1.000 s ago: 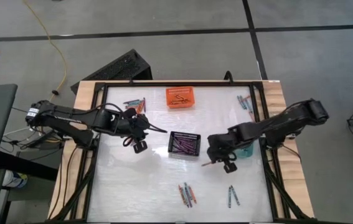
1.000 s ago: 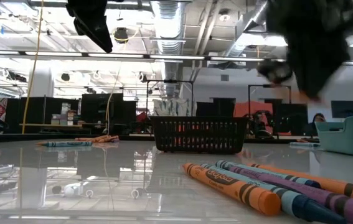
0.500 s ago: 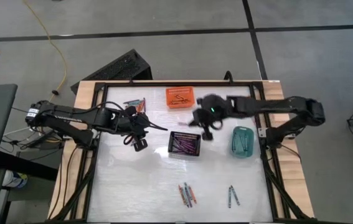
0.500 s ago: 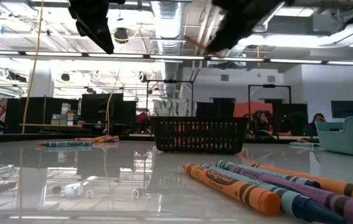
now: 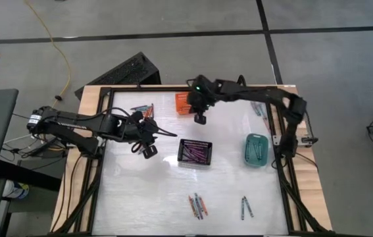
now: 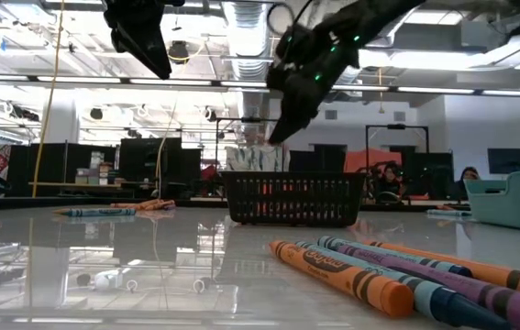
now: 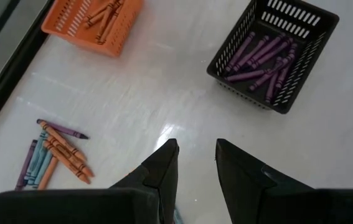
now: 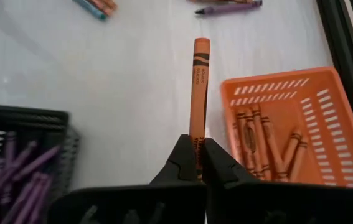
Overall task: Sort crayons
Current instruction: Put the orange crayon into the orange bin
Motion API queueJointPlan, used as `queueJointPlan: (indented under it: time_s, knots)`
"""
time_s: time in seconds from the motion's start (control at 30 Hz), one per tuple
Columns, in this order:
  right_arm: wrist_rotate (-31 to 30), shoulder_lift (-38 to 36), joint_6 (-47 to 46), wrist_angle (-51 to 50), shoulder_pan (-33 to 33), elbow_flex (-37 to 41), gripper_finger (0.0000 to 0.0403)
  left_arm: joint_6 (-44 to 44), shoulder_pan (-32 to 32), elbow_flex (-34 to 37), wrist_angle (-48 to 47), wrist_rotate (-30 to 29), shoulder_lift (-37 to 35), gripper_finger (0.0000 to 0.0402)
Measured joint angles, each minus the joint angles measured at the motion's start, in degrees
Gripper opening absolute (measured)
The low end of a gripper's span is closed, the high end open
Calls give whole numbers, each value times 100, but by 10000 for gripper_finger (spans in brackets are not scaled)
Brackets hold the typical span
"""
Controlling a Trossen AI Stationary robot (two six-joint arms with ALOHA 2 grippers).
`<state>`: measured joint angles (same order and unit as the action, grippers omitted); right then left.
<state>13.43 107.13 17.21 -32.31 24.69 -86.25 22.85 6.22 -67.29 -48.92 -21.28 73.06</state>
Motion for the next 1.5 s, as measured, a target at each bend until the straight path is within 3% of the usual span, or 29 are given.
queueJointPlan:
  time_s: [0.33,0.83,1.23,1.5]
  knots:
    - [-34,862,284,-197,438,-887,1,187,0,0,-64,-7,0,98]
    - [20,1233,326,-557,876,-984,6,231,0,0,-90,-17,0,98]
    - [20,1225,142,-499,861,-991,81,183,0,0,-381,-40,0,98]
    - [33,1044,-173,-649,826,-991,103,351,0,0,-1188,-60,0,98]
